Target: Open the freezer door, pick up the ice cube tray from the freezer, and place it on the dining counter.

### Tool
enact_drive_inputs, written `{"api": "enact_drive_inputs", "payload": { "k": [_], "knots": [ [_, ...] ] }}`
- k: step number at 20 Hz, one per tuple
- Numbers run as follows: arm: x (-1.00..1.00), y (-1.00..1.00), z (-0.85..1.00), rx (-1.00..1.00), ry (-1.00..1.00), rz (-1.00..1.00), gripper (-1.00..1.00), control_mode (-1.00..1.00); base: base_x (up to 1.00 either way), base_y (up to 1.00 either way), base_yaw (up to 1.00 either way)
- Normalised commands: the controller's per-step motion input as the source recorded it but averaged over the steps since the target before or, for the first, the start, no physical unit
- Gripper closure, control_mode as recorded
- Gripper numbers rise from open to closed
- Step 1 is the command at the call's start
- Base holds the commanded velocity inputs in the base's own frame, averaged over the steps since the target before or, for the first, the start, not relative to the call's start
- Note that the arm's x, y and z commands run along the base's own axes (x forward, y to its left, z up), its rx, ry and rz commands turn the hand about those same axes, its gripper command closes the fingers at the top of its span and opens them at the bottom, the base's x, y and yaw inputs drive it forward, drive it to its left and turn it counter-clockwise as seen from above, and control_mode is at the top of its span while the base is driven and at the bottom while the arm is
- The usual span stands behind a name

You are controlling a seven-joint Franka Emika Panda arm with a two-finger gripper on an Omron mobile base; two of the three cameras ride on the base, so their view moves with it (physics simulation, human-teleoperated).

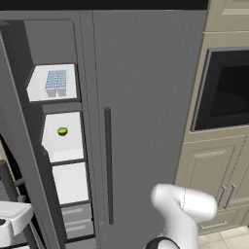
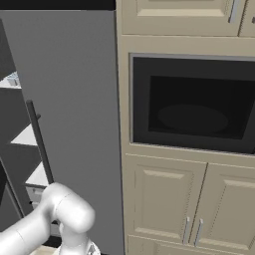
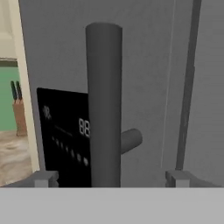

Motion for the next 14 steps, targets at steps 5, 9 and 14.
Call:
{"api": "enact_drive_inputs", "payload": {
  "k": [5, 9, 14],
  "knots": [
    [-0.79, -0.06, 0.19, 0.0, -0.01, 0.02, -1.0, -1.0, 0.0, 0.0, 0.0],
    [-0.82, -0.42, 0.48, 0.0, -0.03, 0.12, -1.0, -1.0, 0.0, 0.0, 0.0],
    [-0.48, -0.86, 0.35, 0.02, -0.07, 0.22, -1.0, -1.0, 0.0, 0.0, 0.0]
  ]
}}
